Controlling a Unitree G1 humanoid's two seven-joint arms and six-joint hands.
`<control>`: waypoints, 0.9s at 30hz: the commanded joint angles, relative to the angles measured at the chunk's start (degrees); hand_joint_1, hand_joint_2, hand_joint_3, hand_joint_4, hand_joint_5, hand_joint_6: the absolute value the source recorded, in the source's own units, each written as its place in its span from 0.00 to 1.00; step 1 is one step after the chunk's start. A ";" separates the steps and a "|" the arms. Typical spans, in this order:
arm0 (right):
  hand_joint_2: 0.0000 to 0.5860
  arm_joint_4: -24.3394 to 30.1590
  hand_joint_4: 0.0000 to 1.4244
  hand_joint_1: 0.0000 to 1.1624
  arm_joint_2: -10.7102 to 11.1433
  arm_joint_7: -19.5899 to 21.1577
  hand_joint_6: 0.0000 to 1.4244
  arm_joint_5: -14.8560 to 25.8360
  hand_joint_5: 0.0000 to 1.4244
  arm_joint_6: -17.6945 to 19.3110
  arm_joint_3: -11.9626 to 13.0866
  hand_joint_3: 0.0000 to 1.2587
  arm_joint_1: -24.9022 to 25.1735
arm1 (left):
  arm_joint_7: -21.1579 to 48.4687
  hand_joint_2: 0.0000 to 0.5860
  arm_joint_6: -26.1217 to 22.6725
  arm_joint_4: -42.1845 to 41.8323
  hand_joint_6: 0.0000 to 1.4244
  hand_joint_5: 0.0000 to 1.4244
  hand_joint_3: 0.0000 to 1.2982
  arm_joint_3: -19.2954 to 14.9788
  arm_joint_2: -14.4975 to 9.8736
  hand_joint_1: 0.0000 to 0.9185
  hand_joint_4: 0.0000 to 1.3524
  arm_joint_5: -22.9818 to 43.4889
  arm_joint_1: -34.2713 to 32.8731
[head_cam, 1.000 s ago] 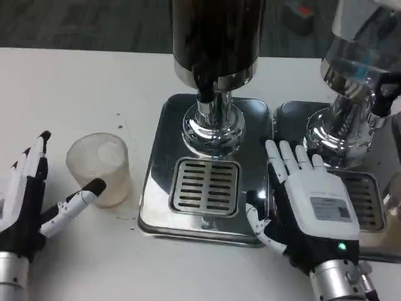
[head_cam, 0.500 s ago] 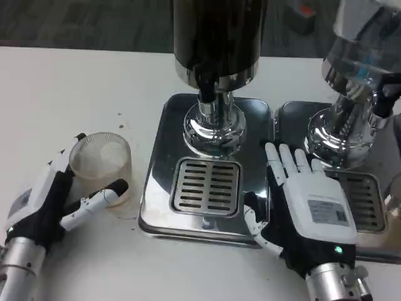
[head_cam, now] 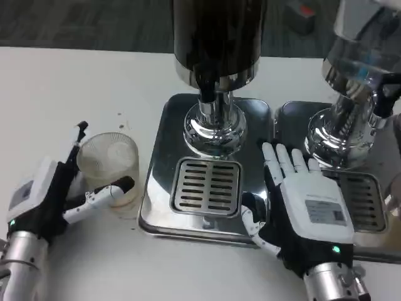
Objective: Grasp the cup under the faucet to collect the drink, then remove the cup.
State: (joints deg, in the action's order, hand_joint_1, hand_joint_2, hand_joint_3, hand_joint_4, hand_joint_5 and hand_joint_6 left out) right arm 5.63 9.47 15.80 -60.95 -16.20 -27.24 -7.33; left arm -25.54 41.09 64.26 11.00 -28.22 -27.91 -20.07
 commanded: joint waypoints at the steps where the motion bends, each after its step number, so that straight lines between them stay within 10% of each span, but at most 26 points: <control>1: 0.91 -0.10 0.00 0.36 0.01 -0.42 0.02 0.43 0.00 0.07 0.13 0.00 0.57 | -1.62 0.09 1.40 1.16 0.52 0.45 0.14 1.48 0.24 0.19 0.20 -1.08 -0.15; 27: 0.91 0.51 0.00 0.38 -0.06 -0.63 0.03 0.49 0.00 -0.22 0.45 0.00 0.17 | -13.94 0.17 3.60 2.23 0.77 0.73 0.49 4.20 0.66 0.41 0.58 -4.31 -0.58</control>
State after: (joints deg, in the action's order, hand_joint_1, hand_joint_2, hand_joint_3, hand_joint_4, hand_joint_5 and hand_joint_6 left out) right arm 5.51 9.36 15.47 -60.92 -16.21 -27.25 -7.22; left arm -37.69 44.12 66.24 14.94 -28.13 -31.83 -20.92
